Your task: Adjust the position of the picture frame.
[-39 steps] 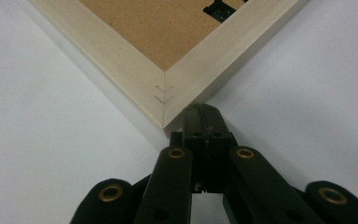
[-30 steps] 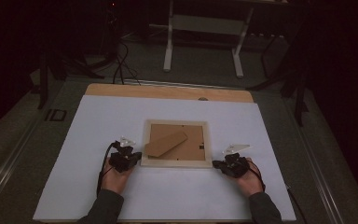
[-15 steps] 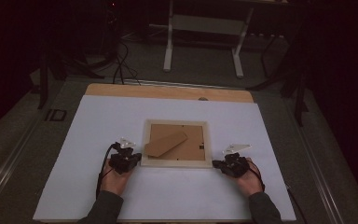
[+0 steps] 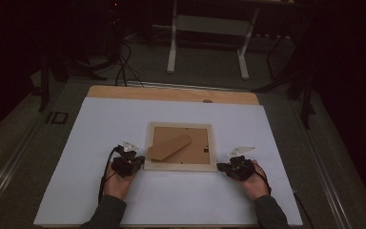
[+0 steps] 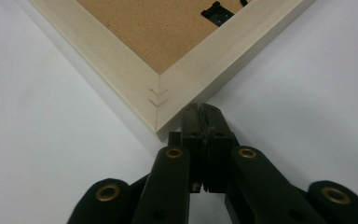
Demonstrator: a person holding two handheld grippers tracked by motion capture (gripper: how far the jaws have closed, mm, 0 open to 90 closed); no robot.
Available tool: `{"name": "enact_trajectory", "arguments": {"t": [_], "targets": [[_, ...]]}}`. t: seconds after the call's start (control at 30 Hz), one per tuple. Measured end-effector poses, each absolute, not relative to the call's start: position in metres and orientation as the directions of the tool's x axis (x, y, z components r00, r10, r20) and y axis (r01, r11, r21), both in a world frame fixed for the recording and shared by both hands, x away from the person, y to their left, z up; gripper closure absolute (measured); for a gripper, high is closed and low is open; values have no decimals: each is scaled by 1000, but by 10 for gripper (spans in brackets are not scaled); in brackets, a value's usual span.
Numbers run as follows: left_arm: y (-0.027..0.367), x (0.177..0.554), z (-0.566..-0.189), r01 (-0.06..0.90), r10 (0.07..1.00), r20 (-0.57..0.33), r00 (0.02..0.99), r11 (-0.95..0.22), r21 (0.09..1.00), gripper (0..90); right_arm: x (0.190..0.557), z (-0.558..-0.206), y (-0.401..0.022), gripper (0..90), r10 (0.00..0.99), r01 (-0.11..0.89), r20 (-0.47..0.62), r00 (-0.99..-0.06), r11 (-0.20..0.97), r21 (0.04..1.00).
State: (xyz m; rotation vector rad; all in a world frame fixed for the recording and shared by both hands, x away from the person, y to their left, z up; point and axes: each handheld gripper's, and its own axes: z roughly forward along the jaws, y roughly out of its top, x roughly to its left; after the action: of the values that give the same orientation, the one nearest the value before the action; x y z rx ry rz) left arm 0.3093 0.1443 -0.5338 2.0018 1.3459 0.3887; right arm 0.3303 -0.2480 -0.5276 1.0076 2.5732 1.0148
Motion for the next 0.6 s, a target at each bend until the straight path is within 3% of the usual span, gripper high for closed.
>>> {"name": "enact_trajectory", "arguments": {"t": [0.6], "targets": [[152,312,-532,706,919,-133,372,-187,683,665,333,-528,-252,717,678,523,44,-734,523,672]]}}
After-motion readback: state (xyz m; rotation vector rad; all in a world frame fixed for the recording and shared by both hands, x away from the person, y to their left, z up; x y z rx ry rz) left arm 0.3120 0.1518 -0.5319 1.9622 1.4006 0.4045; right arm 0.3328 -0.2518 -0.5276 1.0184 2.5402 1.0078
